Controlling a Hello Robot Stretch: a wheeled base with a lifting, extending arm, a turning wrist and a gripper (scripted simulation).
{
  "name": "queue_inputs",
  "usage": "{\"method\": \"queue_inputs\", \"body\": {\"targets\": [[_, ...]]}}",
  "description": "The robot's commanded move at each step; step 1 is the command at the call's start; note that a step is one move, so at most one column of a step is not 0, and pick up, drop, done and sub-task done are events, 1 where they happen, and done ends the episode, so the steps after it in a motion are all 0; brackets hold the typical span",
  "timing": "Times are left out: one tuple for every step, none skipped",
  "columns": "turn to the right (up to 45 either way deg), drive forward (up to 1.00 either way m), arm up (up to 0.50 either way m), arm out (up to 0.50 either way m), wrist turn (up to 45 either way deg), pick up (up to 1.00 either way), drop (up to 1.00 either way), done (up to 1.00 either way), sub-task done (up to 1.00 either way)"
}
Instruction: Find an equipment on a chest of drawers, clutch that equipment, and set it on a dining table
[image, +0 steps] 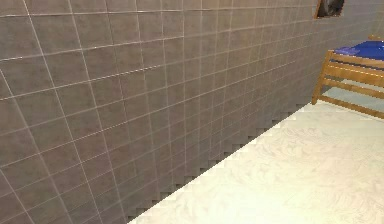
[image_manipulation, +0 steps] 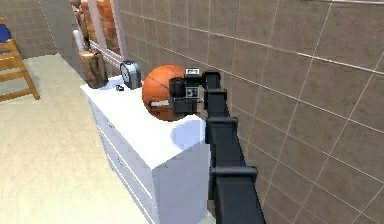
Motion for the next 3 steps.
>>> {"method": "queue_inputs", "body": {"targets": [[0.0,0.0,0.06,0.0,0.0,0.0,0.0,0.0,0.0],[0.0,0.0,0.0,0.0,-45.0,0.0,0.0,0.0,0.0],[0.0,0.0,0.0,0.0,-45.0,0.0,0.0,0.0,0.0]]}}
